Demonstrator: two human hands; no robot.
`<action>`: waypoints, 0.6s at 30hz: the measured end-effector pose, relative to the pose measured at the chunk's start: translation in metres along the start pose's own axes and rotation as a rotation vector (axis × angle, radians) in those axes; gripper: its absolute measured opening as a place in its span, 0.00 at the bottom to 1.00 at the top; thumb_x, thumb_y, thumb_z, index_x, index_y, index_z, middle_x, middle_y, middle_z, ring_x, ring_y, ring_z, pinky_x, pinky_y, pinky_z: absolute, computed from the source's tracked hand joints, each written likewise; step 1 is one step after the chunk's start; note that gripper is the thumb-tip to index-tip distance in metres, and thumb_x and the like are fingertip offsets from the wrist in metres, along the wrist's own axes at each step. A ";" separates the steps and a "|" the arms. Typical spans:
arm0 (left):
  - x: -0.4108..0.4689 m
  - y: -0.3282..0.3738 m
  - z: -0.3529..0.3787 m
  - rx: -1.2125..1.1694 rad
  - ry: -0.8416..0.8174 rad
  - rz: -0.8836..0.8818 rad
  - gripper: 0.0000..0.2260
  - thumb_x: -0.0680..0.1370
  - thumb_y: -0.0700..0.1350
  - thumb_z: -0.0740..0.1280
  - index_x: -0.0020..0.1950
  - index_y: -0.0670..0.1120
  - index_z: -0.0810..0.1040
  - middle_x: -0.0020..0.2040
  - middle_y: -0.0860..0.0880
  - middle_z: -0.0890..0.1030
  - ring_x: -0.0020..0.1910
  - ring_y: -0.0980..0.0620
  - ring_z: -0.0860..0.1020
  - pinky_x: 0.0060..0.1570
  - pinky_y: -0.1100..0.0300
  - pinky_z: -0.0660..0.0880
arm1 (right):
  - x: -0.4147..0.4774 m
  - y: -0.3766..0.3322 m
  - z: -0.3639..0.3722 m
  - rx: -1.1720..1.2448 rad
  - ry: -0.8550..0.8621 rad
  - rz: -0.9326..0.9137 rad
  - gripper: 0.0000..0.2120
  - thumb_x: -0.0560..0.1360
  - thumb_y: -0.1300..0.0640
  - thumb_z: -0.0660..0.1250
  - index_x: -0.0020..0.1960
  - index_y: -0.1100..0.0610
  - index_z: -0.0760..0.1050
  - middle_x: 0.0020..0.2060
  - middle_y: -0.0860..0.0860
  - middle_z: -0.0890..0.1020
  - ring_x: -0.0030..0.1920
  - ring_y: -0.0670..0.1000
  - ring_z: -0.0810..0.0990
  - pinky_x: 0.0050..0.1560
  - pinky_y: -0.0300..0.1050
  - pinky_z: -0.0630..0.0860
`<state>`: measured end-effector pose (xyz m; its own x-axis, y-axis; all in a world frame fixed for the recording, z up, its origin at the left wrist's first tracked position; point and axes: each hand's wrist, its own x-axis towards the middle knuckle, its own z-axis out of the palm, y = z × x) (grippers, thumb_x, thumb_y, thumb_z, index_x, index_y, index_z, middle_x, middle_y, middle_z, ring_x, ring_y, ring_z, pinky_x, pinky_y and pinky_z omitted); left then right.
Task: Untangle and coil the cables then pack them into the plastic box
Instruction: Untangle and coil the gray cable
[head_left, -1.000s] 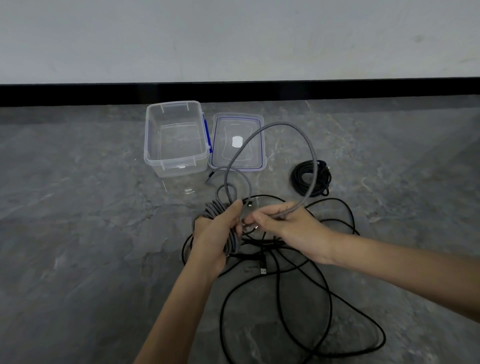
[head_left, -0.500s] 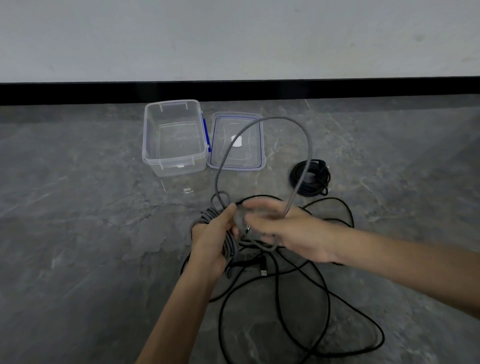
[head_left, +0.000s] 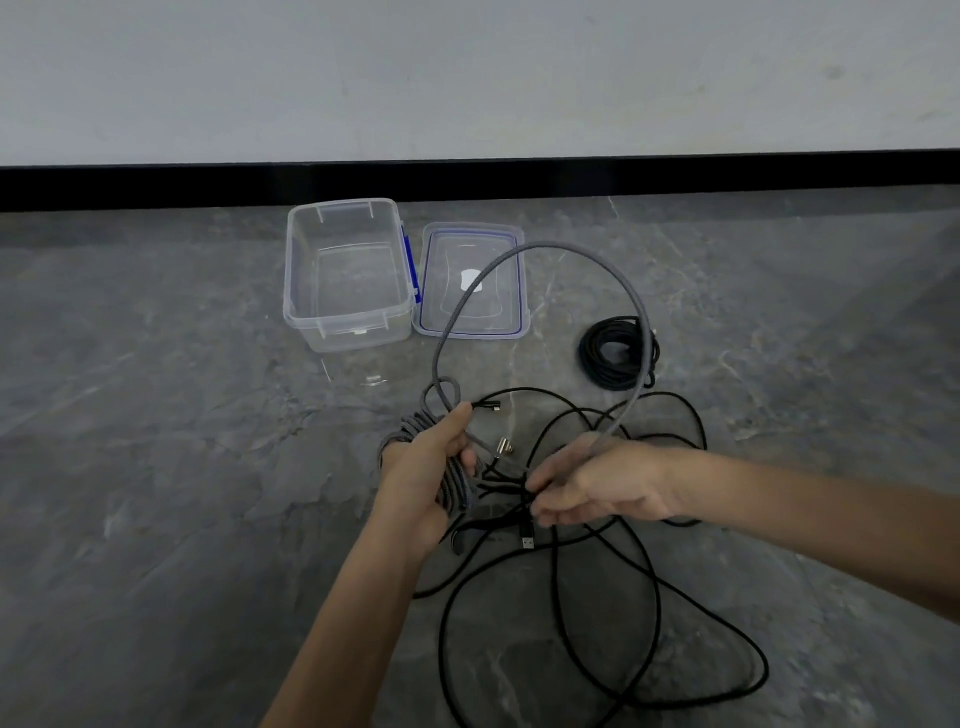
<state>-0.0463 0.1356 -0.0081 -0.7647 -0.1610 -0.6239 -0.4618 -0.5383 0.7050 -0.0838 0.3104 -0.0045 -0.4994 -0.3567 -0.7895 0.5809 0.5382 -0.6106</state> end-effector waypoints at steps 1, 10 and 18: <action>0.000 0.000 0.000 0.020 0.007 0.007 0.12 0.76 0.42 0.70 0.35 0.43 0.72 0.21 0.51 0.70 0.20 0.56 0.69 0.30 0.60 0.69 | 0.000 -0.002 -0.001 0.014 0.030 -0.051 0.09 0.78 0.68 0.64 0.58 0.64 0.76 0.43 0.56 0.84 0.45 0.51 0.84 0.49 0.39 0.80; 0.004 -0.010 -0.012 0.230 0.116 0.072 0.16 0.74 0.47 0.73 0.30 0.42 0.74 0.25 0.45 0.74 0.27 0.49 0.72 0.35 0.56 0.70 | -0.020 -0.063 -0.043 0.003 0.223 -0.363 0.15 0.81 0.47 0.56 0.51 0.54 0.78 0.49 0.53 0.80 0.50 0.50 0.80 0.50 0.42 0.79; 0.003 -0.020 -0.016 0.198 0.070 0.028 0.17 0.74 0.46 0.73 0.29 0.43 0.72 0.25 0.46 0.72 0.24 0.51 0.70 0.34 0.57 0.69 | -0.002 -0.077 -0.095 0.671 0.472 -0.489 0.14 0.82 0.50 0.58 0.41 0.57 0.70 0.36 0.50 0.76 0.25 0.41 0.72 0.31 0.31 0.72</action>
<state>-0.0323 0.1327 -0.0298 -0.7490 -0.2343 -0.6198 -0.5250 -0.3609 0.7708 -0.1887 0.3416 0.0499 -0.9072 -0.0025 -0.4207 0.4133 -0.1917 -0.8902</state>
